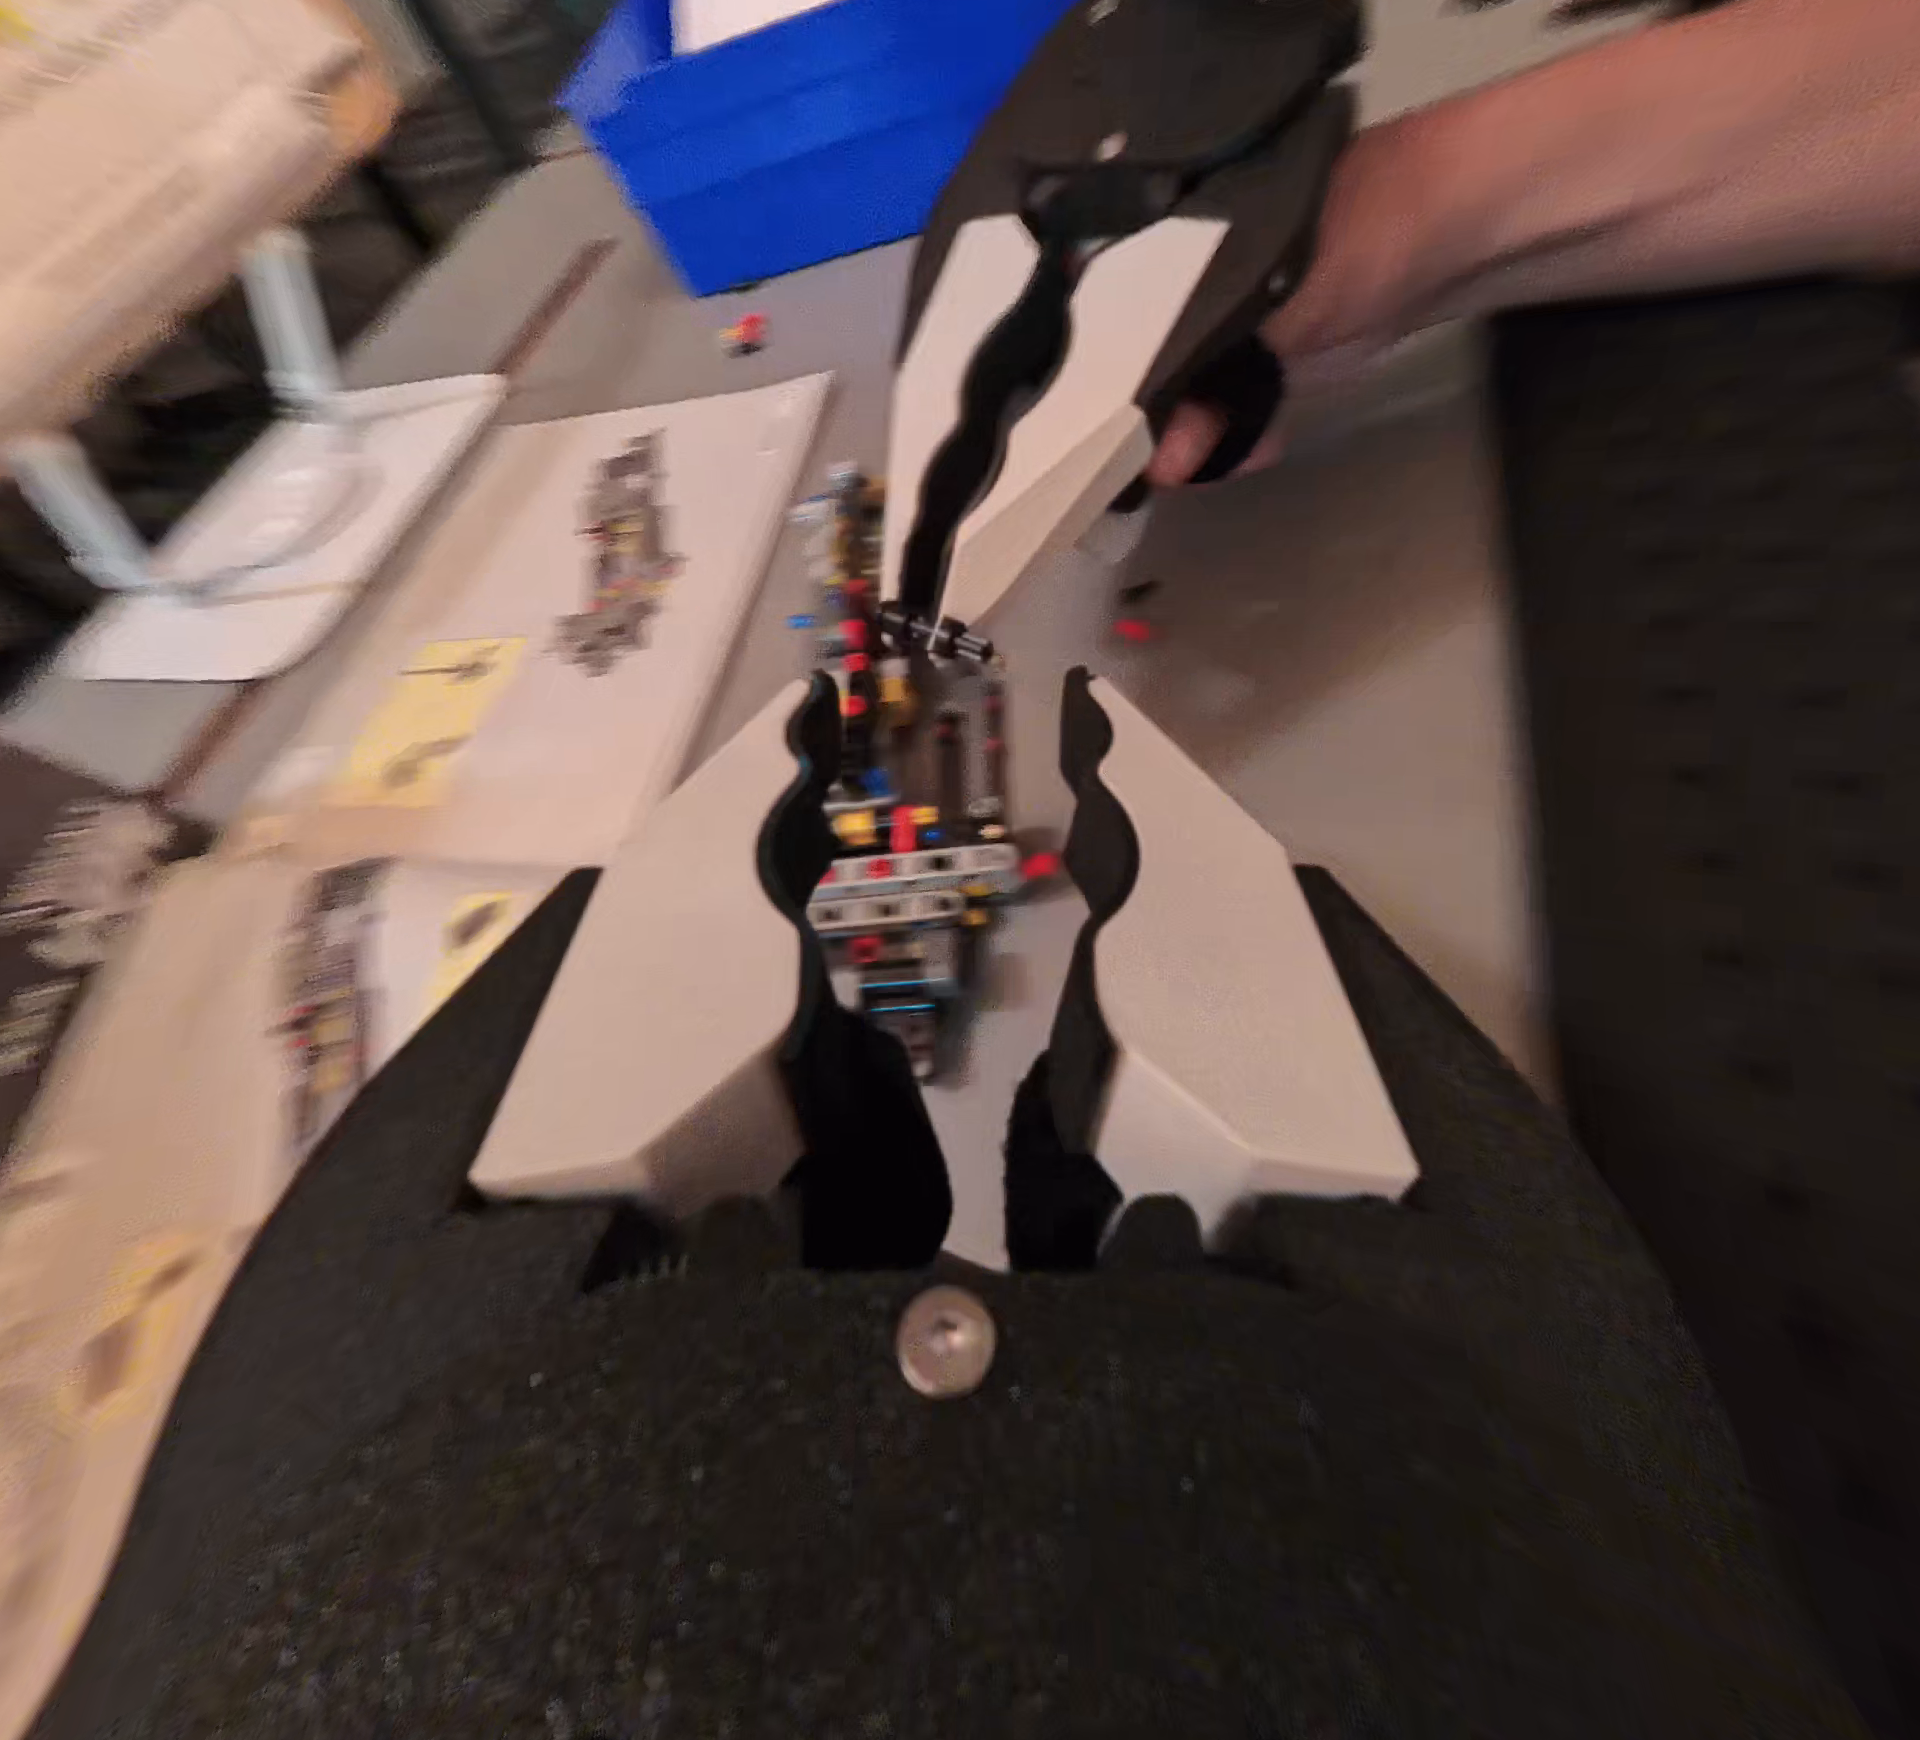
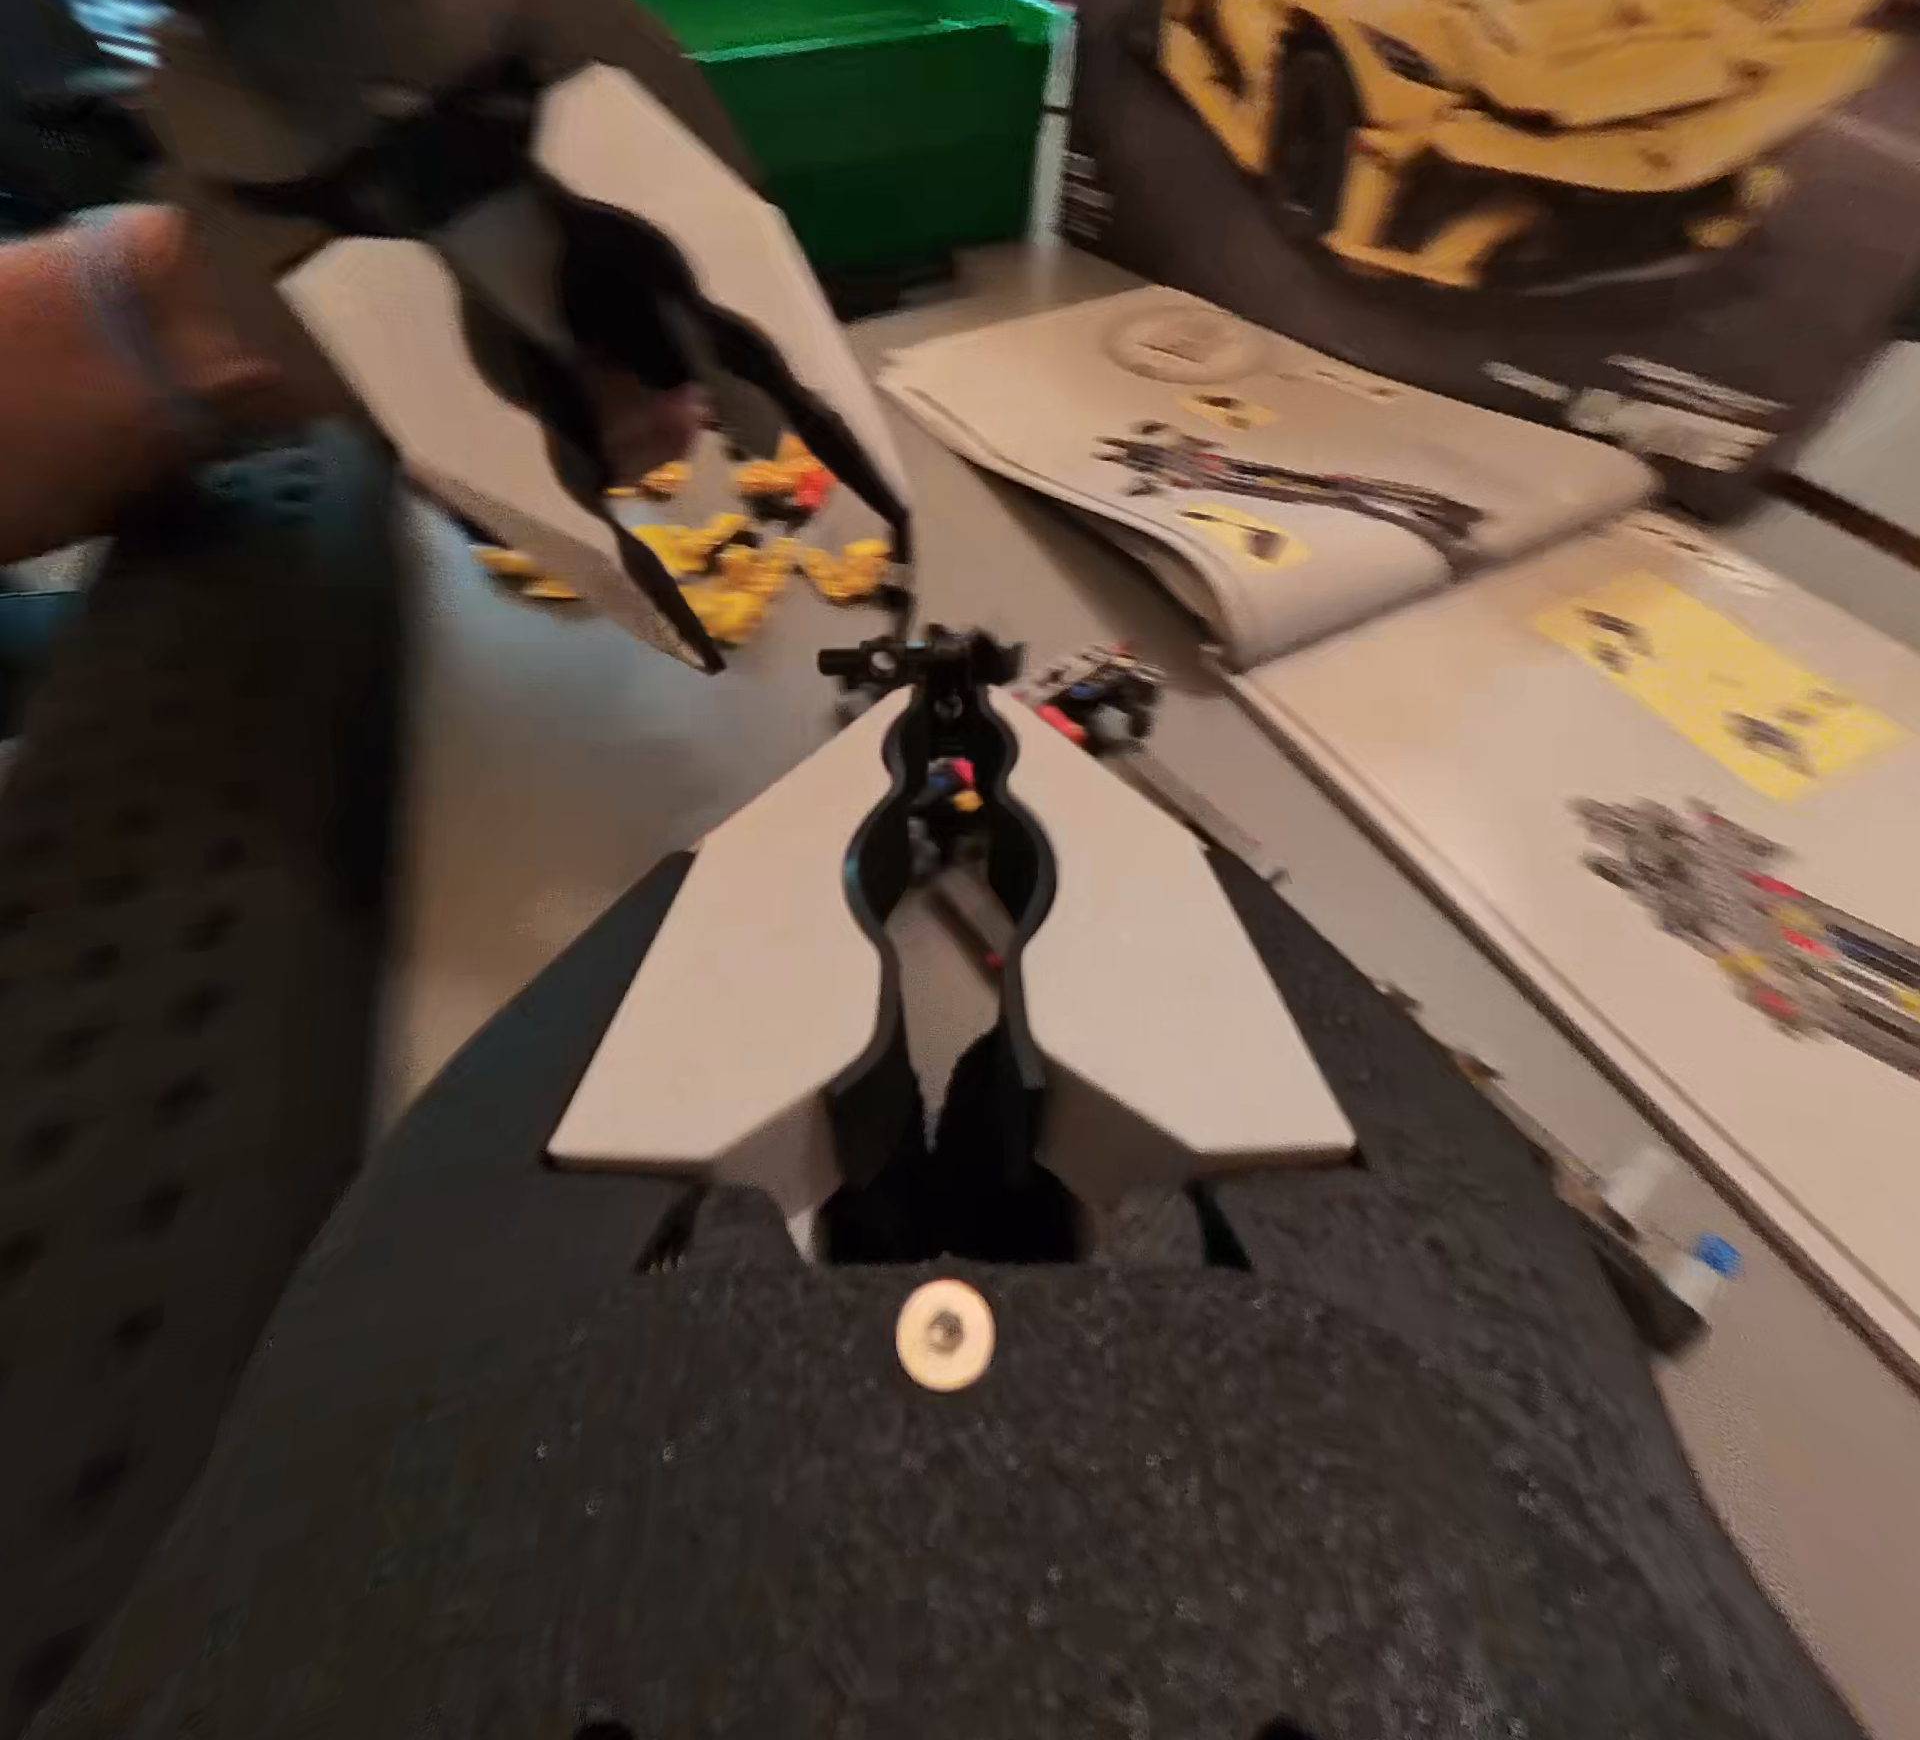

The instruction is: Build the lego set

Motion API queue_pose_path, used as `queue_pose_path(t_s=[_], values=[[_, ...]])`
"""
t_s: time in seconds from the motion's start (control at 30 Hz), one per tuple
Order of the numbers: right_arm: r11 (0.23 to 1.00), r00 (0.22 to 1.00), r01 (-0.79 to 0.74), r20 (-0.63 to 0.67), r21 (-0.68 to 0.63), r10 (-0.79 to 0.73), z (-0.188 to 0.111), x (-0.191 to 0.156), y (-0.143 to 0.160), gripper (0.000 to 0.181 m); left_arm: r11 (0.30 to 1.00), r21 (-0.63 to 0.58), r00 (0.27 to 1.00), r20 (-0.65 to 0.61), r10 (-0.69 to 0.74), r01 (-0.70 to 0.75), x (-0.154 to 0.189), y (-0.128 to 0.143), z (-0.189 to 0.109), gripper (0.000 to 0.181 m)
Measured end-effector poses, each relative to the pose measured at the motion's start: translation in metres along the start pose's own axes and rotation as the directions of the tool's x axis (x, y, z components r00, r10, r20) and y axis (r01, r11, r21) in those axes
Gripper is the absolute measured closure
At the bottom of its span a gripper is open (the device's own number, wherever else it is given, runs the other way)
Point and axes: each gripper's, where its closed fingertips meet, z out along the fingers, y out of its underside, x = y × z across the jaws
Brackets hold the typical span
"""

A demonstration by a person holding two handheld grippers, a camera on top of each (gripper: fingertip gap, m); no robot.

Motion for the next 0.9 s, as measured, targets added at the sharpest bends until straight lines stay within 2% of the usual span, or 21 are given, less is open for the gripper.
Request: queue_pose_path(t_s=[0.07,0.1,0.17,0.37,0.7,0.8,0.9], values=[[0.999,0.979,-0.012,0.205,0.053,0.001,-0.004,-0.030,-0.008,0.175,0.993,0.053,0.974,-0.209,-0.089,0.103,0.017,-0.005,-0.007,0.137],[0.997,0.967,-0.031,0.253,0.066,0.013,-0.005,-0.037,-0.013,0.175,0.988,0.084,0.953,-0.286,-0.098,0.127,0.025,-0.010,-0.011,0.137],[0.997,0.943,-0.048,0.332,0.061,0.025,-0.005,-0.049,-0.014,0.175,0.983,0.131,0.936,-0.343,-0.079,0.131,0.034,-0.017,-0.013,0.137],[0.998,0.928,-0.032,0.373,0.060,0.007,-0.007,-0.059,-0.012,0.175,0.979,0.148,0.941,-0.327,-0.084,0.139,0.039,-0.017,-0.007,0.150],[1.000,0.936,-0.008,0.352,0.018,0.001,-0.004,-0.057,-0.003,0.175,0.975,0.157,0.946,-0.308,-0.100,0.154,0.039,-0.010,-0.001,0.152],[0.999,0.932,-0.008,0.363,0.043,-0.008,-0.006,-0.060,-0.006,0.175,0.969,0.184,0.942,-0.321,-0.101,0.167,0.040,-0.013,-0.003,0.152],[1.000,0.955,0.028,0.295,0.008,-0.029,-0.001,-0.047,0.000,0.175,0.978,0.137,0.956,-0.270,-0.118,0.160,0.033,-0.006,0.003,0.153]])
